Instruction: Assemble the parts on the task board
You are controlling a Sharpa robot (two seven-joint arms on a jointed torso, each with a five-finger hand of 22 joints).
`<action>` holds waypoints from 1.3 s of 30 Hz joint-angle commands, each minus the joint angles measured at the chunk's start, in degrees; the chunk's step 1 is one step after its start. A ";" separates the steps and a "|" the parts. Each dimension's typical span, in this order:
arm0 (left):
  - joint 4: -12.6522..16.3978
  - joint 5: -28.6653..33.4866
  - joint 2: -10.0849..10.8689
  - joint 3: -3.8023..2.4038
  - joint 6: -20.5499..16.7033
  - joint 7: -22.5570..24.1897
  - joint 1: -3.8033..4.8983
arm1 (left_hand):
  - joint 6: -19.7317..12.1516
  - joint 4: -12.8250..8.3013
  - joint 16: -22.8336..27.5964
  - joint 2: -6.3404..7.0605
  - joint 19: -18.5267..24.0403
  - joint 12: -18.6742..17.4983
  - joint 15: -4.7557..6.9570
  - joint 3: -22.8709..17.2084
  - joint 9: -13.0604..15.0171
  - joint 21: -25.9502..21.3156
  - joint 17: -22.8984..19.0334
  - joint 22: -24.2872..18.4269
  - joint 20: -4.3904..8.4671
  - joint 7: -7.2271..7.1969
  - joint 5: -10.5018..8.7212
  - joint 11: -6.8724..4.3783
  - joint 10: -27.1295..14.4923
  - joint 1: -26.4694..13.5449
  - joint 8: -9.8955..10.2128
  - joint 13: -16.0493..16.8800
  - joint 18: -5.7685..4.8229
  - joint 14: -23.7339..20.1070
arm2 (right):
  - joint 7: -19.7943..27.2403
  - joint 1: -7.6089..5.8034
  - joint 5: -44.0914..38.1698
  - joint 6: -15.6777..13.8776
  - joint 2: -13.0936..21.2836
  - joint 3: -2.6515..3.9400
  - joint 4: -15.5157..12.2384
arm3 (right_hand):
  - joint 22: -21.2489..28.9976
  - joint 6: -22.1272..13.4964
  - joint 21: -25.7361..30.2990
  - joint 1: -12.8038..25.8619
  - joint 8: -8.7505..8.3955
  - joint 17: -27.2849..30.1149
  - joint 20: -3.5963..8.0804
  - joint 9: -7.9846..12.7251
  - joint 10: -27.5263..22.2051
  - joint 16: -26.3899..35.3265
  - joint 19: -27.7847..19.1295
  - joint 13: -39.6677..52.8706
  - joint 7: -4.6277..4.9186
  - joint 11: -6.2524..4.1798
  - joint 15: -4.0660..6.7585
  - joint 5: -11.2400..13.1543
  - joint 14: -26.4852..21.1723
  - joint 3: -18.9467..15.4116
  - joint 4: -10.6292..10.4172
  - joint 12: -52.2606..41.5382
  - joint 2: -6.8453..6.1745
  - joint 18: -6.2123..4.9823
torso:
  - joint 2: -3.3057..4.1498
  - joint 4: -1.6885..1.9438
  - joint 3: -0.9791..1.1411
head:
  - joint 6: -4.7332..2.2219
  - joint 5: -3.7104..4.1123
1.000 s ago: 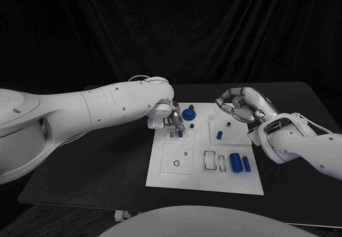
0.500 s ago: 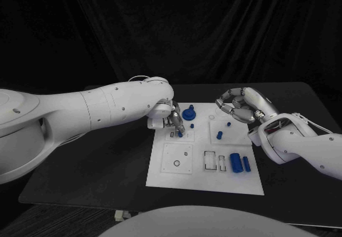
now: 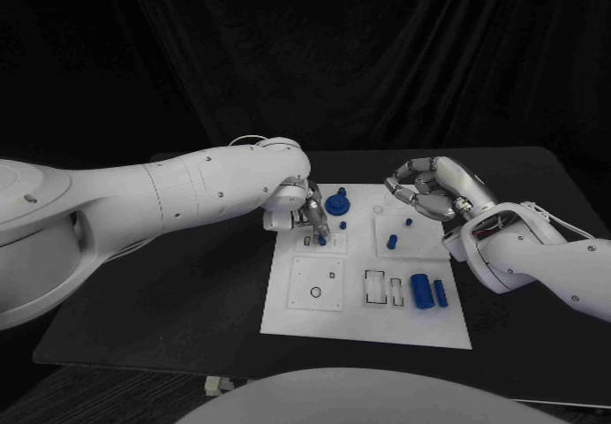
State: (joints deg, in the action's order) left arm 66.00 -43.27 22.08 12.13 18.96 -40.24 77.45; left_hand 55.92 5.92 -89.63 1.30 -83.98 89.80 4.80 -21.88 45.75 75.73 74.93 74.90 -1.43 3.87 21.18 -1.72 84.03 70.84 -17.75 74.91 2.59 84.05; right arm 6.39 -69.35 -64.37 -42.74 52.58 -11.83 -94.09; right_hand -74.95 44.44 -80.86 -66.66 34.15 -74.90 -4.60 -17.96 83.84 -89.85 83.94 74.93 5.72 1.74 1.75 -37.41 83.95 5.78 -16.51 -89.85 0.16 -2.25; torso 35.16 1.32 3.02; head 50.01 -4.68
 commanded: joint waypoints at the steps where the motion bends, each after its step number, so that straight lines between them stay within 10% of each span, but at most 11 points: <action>1: -0.39 0.27 -0.25 -0.01 0.58 -1.58 -0.20 | 0.18 -8.03 -0.37 -0.90 -2.37 0.20 0.13 -8.66 0.07 -0.21 15.07 11.43 0.08 -0.70 -0.71 0.07 5.97 0.42 0.02 15.09 0.13 5.95 | -1.04 0.12 -0.38 0.39 0.05 0.04 -0.16 | -11.47 -0.37 0.36 -0.55 0.25 -15.10 0.21 0.05 6.16 -0.15 0.14 15.07 -0.04 -0.20 0.19 0.38 6.05 0.39 -0.05 -0.15 -0.17 -0.44 | 0.00 -0.03 0.00 | -0.01 0.00; 23: -2.27 0.26 -1.10 0.00 0.48 -1.74 -1.16 | -0.43 -8.36 -0.37 -1.36 -2.32 0.20 -0.10 -12.37 0.54 -0.76 15.07 11.36 -0.14 -0.39 -9.77 0.35 5.97 0.39 0.46 15.09 0.20 5.95 | -1.12 0.19 -0.38 0.67 0.01 0.04 -0.09 | -11.31 -0.46 0.78 -0.77 0.26 -15.10 0.20 0.08 6.16 -0.15 -0.12 15.07 -0.02 -0.18 0.17 0.41 6.05 0.53 -0.03 -0.15 -0.05 -0.56 | 0.00 -0.01 0.01 | -0.01 0.01; 31: -2.53 0.27 -1.12 0.00 0.89 -1.90 -1.29 | -0.86 -6.59 -0.37 0.29 -1.96 0.20 -0.05 -8.10 0.94 -2.26 15.07 10.99 -0.20 -0.77 -6.18 0.21 5.97 -1.57 0.44 15.09 0.45 5.95 | -1.18 0.28 -0.38 0.91 -0.03 0.04 -0.04 | -11.28 -0.47 0.87 -0.81 0.27 -15.10 0.20 0.08 6.16 -0.15 -0.17 15.07 -0.01 -0.17 0.16 0.43 6.05 0.55 -0.04 -0.15 -0.05 -0.58 | 0.01 -0.01 0.00 | -0.01 0.01; 39: -2.57 -0.07 -0.96 0.00 2.12 -2.15 -1.42 | -0.10 -1.20 -0.37 0.39 -2.05 0.07 0.39 0.51 0.20 -2.61 15.07 10.95 0.22 -1.48 -14.42 -0.37 5.91 -4.90 0.94 15.01 0.46 5.95 | -1.23 0.31 -0.38 1.06 0.00 0.04 -0.01 | -11.25 -0.47 0.97 -0.83 0.27 -15.10 0.19 0.08 6.16 -0.15 -0.24 15.07 -0.01 -0.17 0.16 0.44 6.05 0.55 -0.03 -0.15 -0.06 -0.61 | -0.01 -0.03 0.01 | -0.01 -0.05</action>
State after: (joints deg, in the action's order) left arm 63.39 -42.96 21.10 11.96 19.51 -39.98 76.44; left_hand 55.49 4.36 -89.63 1.61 -83.98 89.80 4.80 -21.95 46.05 73.32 74.92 74.90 -1.43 2.03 7.26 -1.73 84.03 66.42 -17.04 74.91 2.59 84.05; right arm 6.06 -69.18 -64.38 -42.05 52.55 -11.83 -94.03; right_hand -74.92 44.44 -80.24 -66.88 34.15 -74.90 -4.60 -17.98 83.84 -89.85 83.93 74.93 5.72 1.74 1.74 -37.18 83.95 6.11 -16.52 -89.85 -0.06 -2.25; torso 35.17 1.30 3.03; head 50.01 -4.69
